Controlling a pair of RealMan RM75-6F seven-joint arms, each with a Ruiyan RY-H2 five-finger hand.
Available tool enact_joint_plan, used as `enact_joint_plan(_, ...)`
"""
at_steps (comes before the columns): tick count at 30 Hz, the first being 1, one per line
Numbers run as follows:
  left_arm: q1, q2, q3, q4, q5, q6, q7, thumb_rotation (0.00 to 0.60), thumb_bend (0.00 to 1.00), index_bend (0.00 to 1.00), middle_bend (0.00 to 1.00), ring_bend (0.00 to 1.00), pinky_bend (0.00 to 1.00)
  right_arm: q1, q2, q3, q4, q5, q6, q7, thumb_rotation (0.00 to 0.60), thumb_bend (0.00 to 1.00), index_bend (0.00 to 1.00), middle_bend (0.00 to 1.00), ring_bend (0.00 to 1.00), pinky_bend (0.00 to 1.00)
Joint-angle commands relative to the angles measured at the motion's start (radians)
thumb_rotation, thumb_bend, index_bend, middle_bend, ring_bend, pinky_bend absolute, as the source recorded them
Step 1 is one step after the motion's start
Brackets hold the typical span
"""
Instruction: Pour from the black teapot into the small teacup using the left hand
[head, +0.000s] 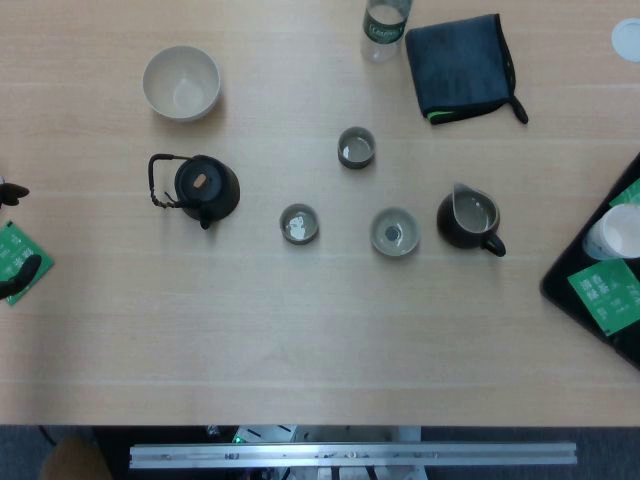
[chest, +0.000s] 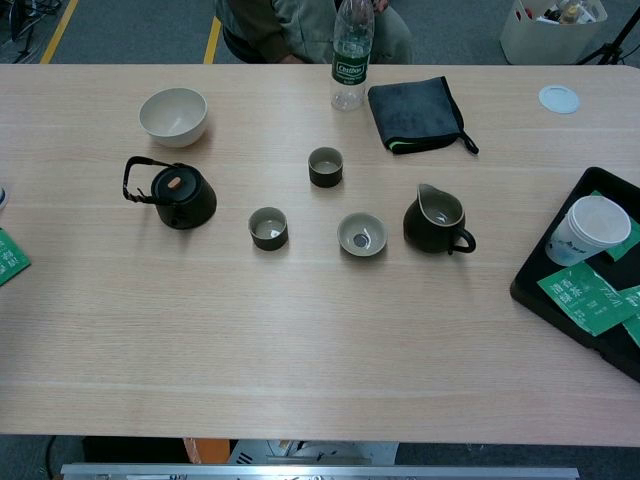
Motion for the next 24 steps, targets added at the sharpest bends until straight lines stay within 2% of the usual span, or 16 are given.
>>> enact_joint_plan(1, -0.003, 0.002, 0.001, -0.001, -0.001, -0.012, -0.003, 0.6, 0.21, 0.29, 0.36, 0.24, 0.14, 0.002, -0.001, 0.001, -0.001, 0.001, -0.003, -0.001, 0.6, 0.0, 0.36, 0.39, 0.23, 0.23)
enact_joint_plan(7, -0.022, 0.012, -0.002, 0.009, 0.014, -0.04, -0.002, 0.6, 0.21, 0.29, 0.36, 0.24, 0.14, 0.007, 0.0, 0.003, -0.007, 0.0, -0.006, -0.008, 0.6, 0.0, 0.36, 0.39, 0.23, 0.23)
enact_joint_plan(13, -0.082, 0.022, -0.01, 0.05, 0.057, -0.117, -0.045, 0.6, 0.21, 0.29, 0.36, 0.23, 0.14, 0.009, 0.005, 0.004, -0.011, 0.0, -0.008, -0.013, 0.6, 0.0, 0.36, 0.39, 0.23, 0.23)
enact_joint_plan(16, -0.127, 0.018, -0.013, 0.088, 0.093, -0.168, -0.085, 0.6, 0.21, 0.29, 0.36, 0.23, 0.14, 0.009, 0.007, 0.004, -0.013, -0.001, -0.005, -0.014, 0.6, 0.0, 0.36, 0.39, 0.23, 0.23)
enact_joint_plan(24, -0.285, -0.042, -0.001, 0.255, 0.224, -0.326, -0.286, 0.6, 0.21, 0.29, 0.36, 0.23, 0.14, 0.006, 0.008, 0.002, -0.011, 0.002, -0.003, -0.011, 0.6, 0.0, 0.36, 0.39, 0.23, 0.23)
